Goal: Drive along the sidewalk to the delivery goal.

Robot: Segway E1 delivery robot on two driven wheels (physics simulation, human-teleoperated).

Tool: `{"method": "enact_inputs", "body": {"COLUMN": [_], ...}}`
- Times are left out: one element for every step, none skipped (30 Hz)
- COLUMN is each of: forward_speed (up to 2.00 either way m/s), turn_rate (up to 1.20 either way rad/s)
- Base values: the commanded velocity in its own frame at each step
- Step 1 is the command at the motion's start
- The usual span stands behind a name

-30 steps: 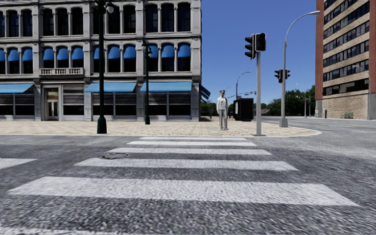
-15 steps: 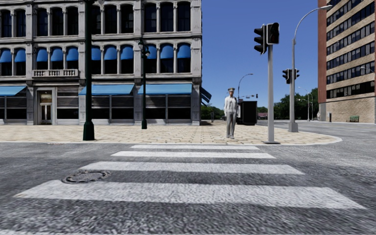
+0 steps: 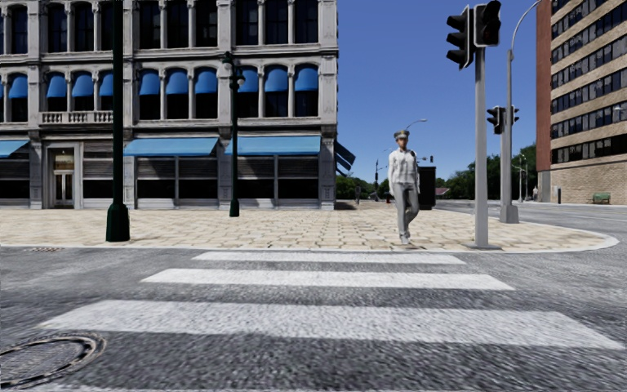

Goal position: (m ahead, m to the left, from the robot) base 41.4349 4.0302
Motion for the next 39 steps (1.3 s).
{"method": "enact_inputs", "body": {"forward_speed": [2.00, 2.00, 2.00, 2.00, 2.00, 2.00, 2.00, 2.00, 2.00, 2.00, 2.00, 2.00, 2.00, 2.00, 2.00, 2.00, 2.00, 2.00, 2.00, 2.00, 2.00, 2.00, 2.00, 2.00, 2.00, 2.00, 2.00, 2.00, 2.00, 2.00, 2.00, 2.00, 2.00, 2.00, 2.00, 2.00, 2.00, 2.00, 2.00], "turn_rate": [0.00, 0.00, 0.00, 0.00, 0.00, 0.00, 0.00, 0.00, 0.00, 0.00, 0.00, 0.00, 0.00, 0.00, 0.00, 0.00, 0.00, 0.00, 0.00, 0.00, 0.00, 0.00, 0.00, 0.00, 0.00, 0.00, 0.00, 0.00, 0.00, 0.00, 0.00, 0.00, 0.00, 0.00, -0.16, -0.34, -0.51, -0.60, -0.60]}}
